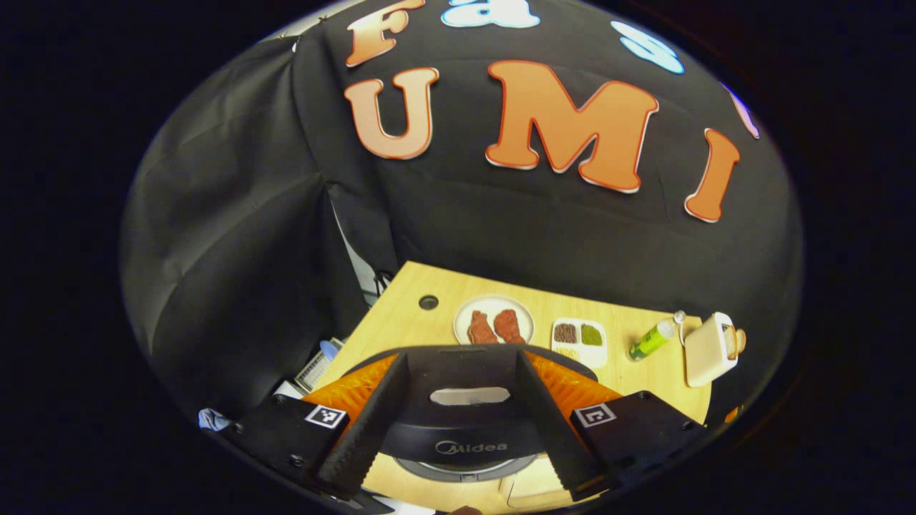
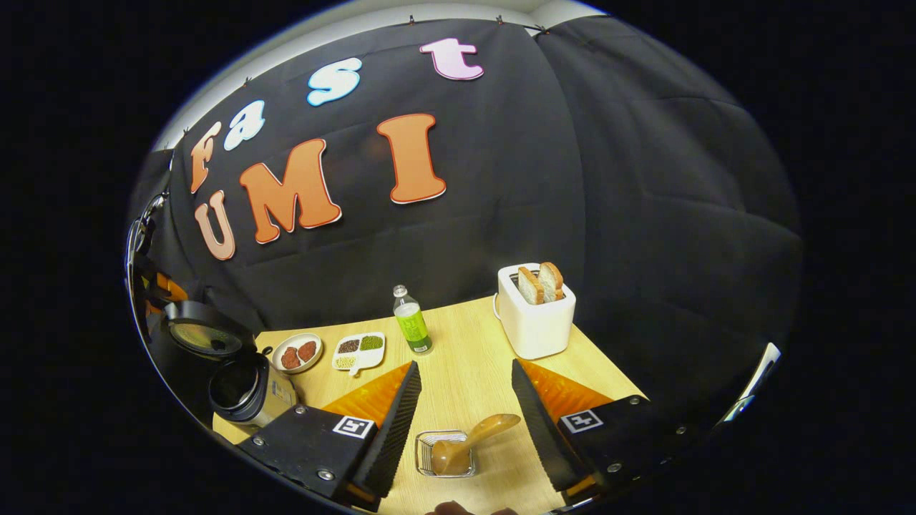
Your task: Close the left gripper, press the button to open the rice cooker; take a wooden spoon from the chopstick holder with the right hand, scoop a spoonful of rice and pour it into the rice cooker, then put the wooden spoon back into the chopstick holder.
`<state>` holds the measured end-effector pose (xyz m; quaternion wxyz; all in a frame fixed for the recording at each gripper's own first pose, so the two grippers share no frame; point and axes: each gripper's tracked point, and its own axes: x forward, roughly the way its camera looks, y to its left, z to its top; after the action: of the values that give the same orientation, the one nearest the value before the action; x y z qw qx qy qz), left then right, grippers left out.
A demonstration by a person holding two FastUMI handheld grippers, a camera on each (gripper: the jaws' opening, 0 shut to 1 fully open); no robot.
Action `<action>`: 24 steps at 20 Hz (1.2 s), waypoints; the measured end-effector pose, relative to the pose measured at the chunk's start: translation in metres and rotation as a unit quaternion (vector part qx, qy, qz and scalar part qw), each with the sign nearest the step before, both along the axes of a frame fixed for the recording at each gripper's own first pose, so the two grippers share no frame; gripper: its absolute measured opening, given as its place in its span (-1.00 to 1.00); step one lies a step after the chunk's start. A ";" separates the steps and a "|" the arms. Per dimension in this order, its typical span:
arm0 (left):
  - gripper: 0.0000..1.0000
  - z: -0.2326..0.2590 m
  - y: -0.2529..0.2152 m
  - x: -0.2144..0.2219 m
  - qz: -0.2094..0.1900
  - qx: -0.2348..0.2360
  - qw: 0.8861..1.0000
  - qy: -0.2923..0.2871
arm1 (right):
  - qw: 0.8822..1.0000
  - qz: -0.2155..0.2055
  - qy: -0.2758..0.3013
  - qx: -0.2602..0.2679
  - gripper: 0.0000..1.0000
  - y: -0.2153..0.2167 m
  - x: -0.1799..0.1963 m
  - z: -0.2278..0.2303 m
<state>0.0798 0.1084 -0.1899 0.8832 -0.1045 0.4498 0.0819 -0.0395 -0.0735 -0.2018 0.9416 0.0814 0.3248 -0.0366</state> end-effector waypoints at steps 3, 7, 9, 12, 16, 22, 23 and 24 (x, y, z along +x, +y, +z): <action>0.97 -0.035 -0.018 -0.031 -0.014 -0.018 0.998 0.065 | 1.000 0.014 -0.005 -0.002 0.59 0.011 0.006 0.001; 0.97 -0.071 -0.032 -0.062 -0.021 -0.033 0.989 0.142 | 0.999 0.034 -0.008 -0.004 0.60 0.026 0.011 0.001; 0.97 -0.089 -0.037 -0.071 -0.025 -0.037 0.985 0.167 | 0.999 0.043 -0.013 0.001 0.59 0.035 0.012 0.002; 0.96 -0.103 -0.039 -0.089 -0.028 -0.040 0.980 0.194 | 0.998 0.054 -0.014 -0.002 0.60 0.040 0.012 0.001; 0.99 -0.119 -0.040 -0.089 -0.035 -0.038 0.976 0.212 | 0.998 0.064 -0.011 -0.006 0.60 0.049 0.010 -0.002; 1.00 -0.124 -0.041 -0.089 -0.042 -0.042 0.969 0.241 | 0.996 0.083 -0.016 -0.007 0.60 0.064 0.014 0.000; 1.00 -0.121 -0.041 -0.091 -0.040 -0.043 0.968 0.244 | 0.996 0.085 -0.019 -0.006 0.60 0.067 0.015 0.002; 0.97 -0.120 -0.040 -0.089 -0.038 -0.041 0.970 0.237 | 0.996 0.088 -0.022 -0.005 0.59 0.070 0.017 0.003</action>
<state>-0.0092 0.0681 -0.3102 0.7488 -0.1010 0.6530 0.0520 -0.0226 -0.0035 -0.1990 0.9484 0.0486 0.3099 0.0470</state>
